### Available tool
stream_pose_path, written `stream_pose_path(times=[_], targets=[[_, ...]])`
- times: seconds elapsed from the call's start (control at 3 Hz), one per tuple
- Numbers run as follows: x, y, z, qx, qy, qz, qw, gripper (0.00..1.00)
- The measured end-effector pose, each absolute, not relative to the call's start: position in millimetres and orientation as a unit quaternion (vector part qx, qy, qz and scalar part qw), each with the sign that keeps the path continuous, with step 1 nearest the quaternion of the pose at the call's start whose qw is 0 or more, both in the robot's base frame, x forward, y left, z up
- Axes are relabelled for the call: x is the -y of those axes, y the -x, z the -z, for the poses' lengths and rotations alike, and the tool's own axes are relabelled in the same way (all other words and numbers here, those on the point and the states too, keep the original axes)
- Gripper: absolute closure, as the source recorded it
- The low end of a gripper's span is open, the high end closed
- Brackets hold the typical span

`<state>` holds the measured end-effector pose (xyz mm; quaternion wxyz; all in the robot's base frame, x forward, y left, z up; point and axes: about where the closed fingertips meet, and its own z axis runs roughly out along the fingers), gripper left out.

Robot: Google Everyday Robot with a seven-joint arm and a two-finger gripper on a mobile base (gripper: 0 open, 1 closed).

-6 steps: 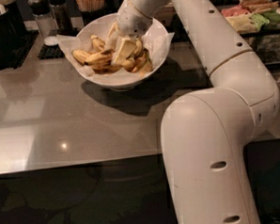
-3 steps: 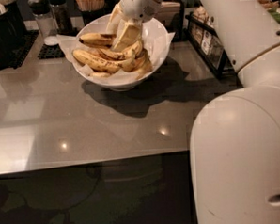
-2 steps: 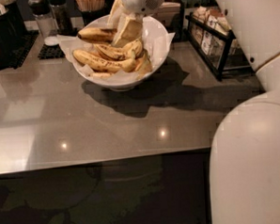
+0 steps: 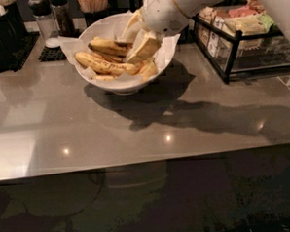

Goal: Pick banana from white bowl

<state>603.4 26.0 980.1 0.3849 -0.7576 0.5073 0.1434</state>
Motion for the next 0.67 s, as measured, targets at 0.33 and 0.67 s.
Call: stream_pose_path(times=[0.33, 0.67], targets=[[-13.2, -598.9, -960.4, -0.524, 0.749, -0.149, 0.378, 1.0], [-15.0, -599.1, -961.9, -0.522, 0.75, -0.149, 0.379, 1.0]])
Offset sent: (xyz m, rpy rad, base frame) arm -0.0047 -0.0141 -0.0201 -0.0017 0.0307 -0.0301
